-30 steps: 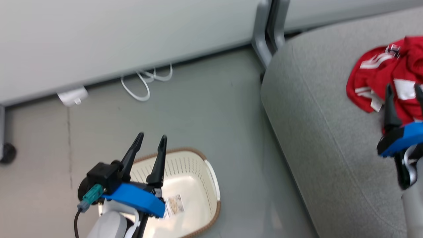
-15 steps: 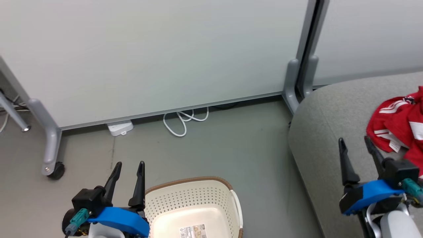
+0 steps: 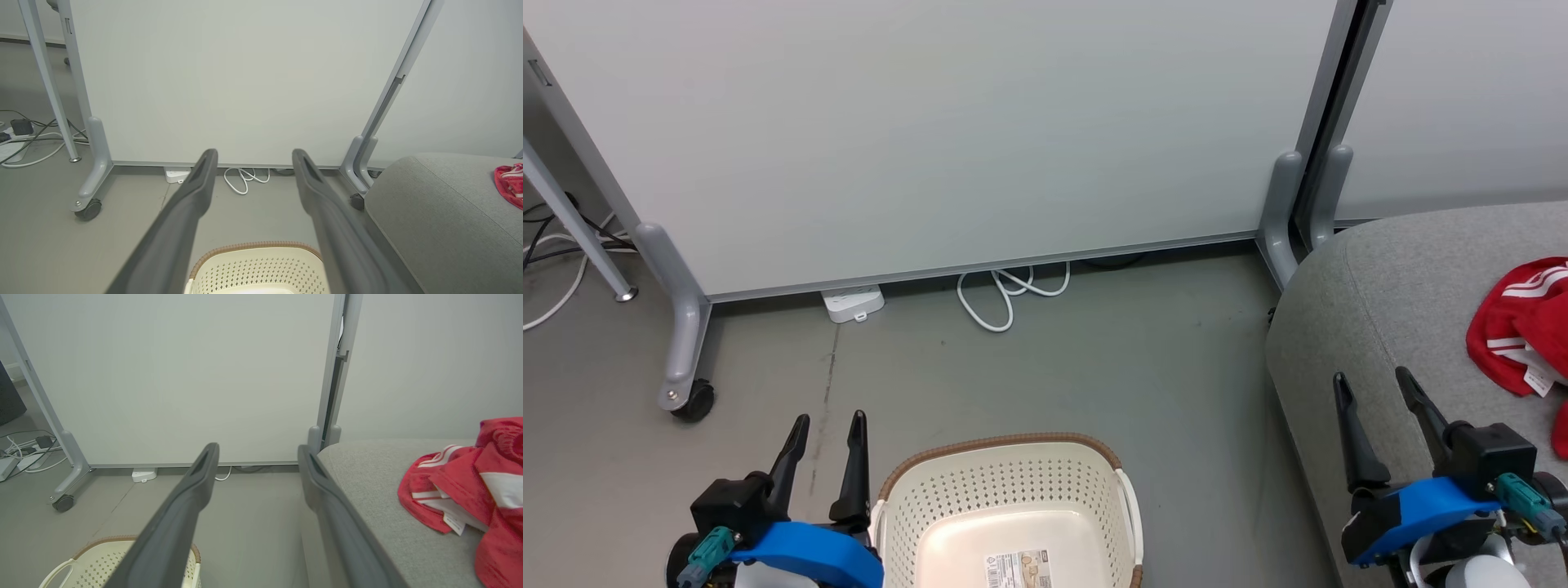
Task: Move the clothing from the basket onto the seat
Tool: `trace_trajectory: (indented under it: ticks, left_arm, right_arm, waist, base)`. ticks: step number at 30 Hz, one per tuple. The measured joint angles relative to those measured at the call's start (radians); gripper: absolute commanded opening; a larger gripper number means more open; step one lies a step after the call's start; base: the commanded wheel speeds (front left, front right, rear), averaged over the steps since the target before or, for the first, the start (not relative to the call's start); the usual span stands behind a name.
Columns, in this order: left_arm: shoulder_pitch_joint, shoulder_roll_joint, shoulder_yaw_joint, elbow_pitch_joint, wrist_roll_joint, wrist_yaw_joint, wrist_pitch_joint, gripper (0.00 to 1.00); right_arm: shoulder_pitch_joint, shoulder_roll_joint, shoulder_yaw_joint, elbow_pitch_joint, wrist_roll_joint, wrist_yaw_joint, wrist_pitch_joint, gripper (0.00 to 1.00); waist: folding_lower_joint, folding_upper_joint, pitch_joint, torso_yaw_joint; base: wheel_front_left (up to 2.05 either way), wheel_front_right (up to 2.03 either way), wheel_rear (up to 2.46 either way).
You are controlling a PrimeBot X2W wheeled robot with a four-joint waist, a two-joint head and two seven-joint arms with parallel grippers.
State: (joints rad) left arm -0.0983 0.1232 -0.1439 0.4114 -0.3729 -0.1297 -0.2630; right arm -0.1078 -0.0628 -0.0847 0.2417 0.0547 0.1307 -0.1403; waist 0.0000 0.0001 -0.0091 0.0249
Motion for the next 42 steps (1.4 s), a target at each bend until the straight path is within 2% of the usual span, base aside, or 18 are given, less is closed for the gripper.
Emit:
trace_trajectory:
  ticks: [8,9,19,35,42]
  left_arm:
    - [0.0,-0.002,-0.016,0.006,-0.007,0.0,0.0,1.0]
    - [0.0,-0.002,-0.019,0.008,-0.008,0.0,0.0,0.0]
    - [0.083,-0.016,-0.029,0.084,-0.017,0.0,0.013,0.0]
    - [0.077,-0.03,0.032,0.035,-0.282,0.0,0.091,0.0]
    - [0.073,-0.033,0.048,0.018,-0.364,0.0,0.117,0.0]
  right_arm:
    - [0.018,0.003,-0.008,-0.019,-0.001,0.0,0.012,1.0]
    - [0.02,0.004,-0.007,-0.02,-0.001,0.0,0.012,0.0]
    - [0.065,0.014,-0.006,0.074,0.008,0.0,0.021,0.0]
    - [0.065,0.016,-0.011,0.064,0.345,0.0,0.07,0.0]
    - [0.063,0.016,-0.012,0.06,0.448,0.0,0.086,0.0]
  waist:
    - [0.0,0.0,0.002,0.008]
    - [0.0,0.0,0.002,0.008]
    - [0.0,0.0,0.002,0.008]
    - [0.0,0.0,0.004,0.004]
    - [0.0001,0.0,0.004,0.002]
  base:
    - [0.0,0.0,0.0]
    - [0.0,0.0,0.0]
    - [0.0,0.0,0.0]
    - [0.0,0.0,0.0]
    - [0.0,0.0,0.0]
